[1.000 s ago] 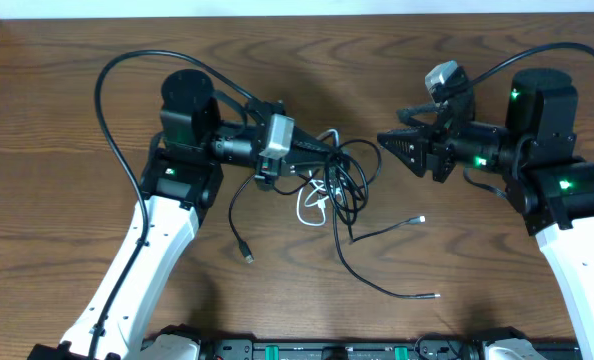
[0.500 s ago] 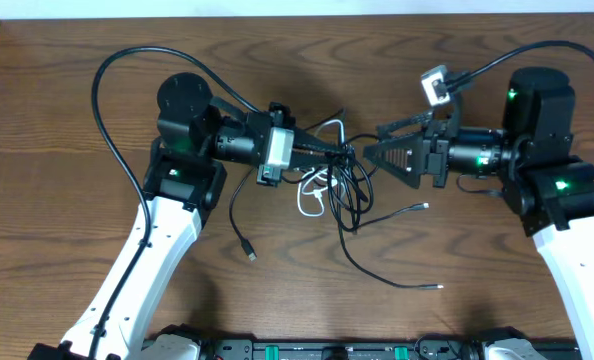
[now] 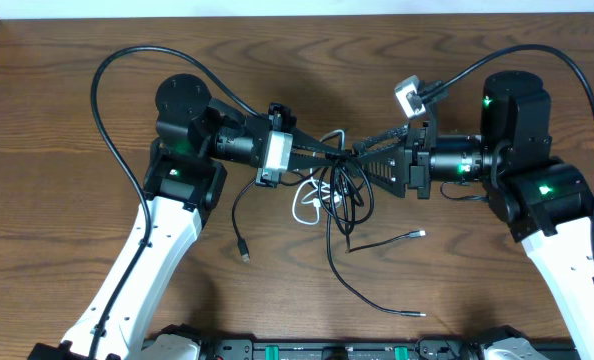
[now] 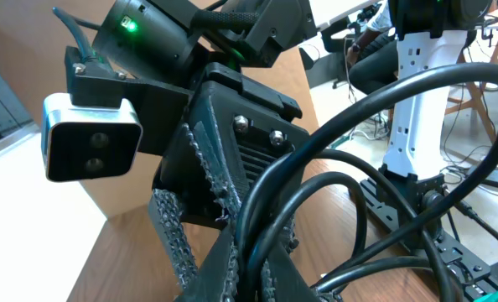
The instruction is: Untangle cables
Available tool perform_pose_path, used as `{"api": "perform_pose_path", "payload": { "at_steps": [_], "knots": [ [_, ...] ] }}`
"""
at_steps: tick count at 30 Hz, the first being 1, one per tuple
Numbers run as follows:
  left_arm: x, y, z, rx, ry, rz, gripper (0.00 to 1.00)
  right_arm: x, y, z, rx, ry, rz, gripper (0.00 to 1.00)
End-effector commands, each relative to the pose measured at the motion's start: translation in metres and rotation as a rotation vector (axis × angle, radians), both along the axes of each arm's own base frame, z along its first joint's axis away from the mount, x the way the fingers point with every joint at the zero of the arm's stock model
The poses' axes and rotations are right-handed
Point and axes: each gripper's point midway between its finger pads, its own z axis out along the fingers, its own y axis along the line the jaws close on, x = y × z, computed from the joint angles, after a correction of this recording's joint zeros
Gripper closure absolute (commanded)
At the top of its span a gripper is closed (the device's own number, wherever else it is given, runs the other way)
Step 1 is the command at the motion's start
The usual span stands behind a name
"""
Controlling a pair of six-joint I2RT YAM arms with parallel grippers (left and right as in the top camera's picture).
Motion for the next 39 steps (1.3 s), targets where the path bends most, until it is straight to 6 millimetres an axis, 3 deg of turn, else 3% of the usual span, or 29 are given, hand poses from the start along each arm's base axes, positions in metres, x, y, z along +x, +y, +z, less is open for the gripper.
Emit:
{"api": "perform_pose_path", "payload": {
  "at_steps": [1,9,13,14,17,25,30,33,39],
  "knots": [
    [0.006,-0.002,0.002,-0.012,-0.033,0.034,0.92,-0.013,0.010,0.006,0.014,-0.052,0.075,0.56],
    [0.006,-0.002,0.002,-0.011,-0.032,0.033,0.93,-0.023,0.018,0.005,-0.006,-0.293,0.170,0.57],
    [0.006,-0.002,0.002,-0.012,-0.033,0.034,0.92,-0.024,0.018,0.004,-0.012,-0.333,0.183,0.60],
    [0.006,-0.002,0.002,-0.012,-0.033,0.034,0.92,-0.024,0.018,0.004,-0.013,-0.332,0.183,0.65],
    [0.011,-0.003,0.003,-0.014,-0.032,0.064,0.92,-0.024,0.018,0.003,-0.014,-0.324,0.184,0.99],
    [0.024,-0.004,0.004,-0.018,-0.023,0.140,0.92,-0.029,0.017,-0.004,-0.029,-0.280,0.192,0.99],
    [0.045,-0.004,0.005,-0.021,0.029,0.261,0.92,-0.039,0.011,-0.021,-0.083,-0.271,0.222,0.99],
    [0.049,-0.004,0.005,-0.021,0.046,0.282,0.92,-0.024,0.001,-0.045,-0.227,-0.249,0.125,0.99],
    [0.049,-0.004,0.005,-0.020,0.056,0.282,0.92,0.027,-0.042,-0.081,-0.514,-0.147,-0.225,0.99]
  ]
}}
